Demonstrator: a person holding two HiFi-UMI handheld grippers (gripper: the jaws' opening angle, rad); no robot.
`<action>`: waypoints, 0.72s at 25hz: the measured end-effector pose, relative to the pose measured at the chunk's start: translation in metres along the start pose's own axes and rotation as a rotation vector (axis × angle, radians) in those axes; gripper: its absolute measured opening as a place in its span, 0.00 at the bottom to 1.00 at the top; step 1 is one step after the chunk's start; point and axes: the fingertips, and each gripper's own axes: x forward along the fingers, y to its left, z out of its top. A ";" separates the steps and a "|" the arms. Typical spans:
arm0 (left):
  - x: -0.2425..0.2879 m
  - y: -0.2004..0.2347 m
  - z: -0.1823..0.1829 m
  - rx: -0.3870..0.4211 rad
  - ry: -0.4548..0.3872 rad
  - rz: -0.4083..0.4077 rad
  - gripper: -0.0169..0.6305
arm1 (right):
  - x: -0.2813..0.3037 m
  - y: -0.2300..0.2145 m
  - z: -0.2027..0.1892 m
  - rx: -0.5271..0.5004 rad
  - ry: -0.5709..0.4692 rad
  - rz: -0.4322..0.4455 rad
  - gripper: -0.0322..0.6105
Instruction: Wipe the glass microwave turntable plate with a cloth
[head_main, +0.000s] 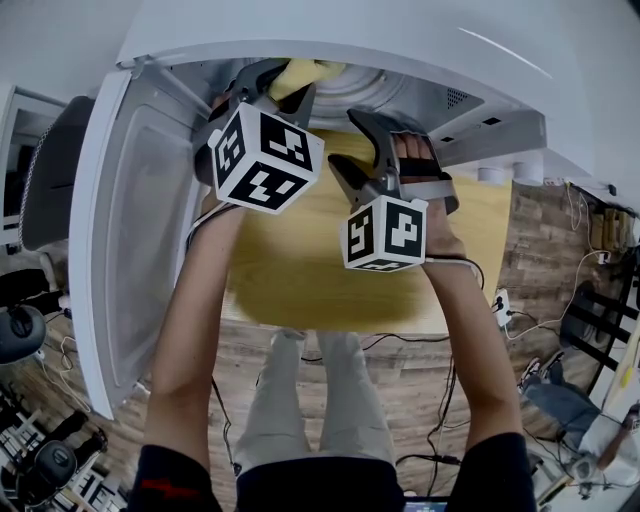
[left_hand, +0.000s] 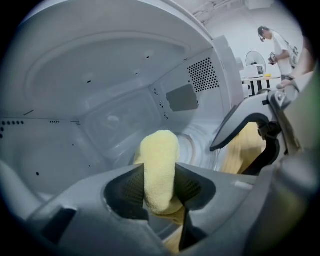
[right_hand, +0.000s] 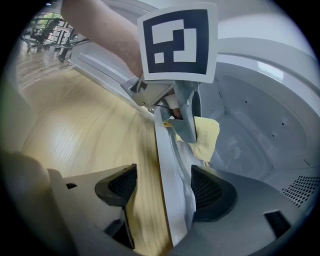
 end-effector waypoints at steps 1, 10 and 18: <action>0.001 -0.001 0.000 0.003 0.001 -0.009 0.24 | 0.000 0.000 0.000 0.001 0.000 0.000 0.52; 0.012 -0.012 0.010 0.017 -0.002 -0.082 0.24 | 0.001 0.000 0.000 0.008 0.000 -0.004 0.52; 0.021 -0.029 0.024 0.007 -0.043 -0.160 0.24 | 0.001 0.000 -0.001 0.018 0.001 -0.002 0.52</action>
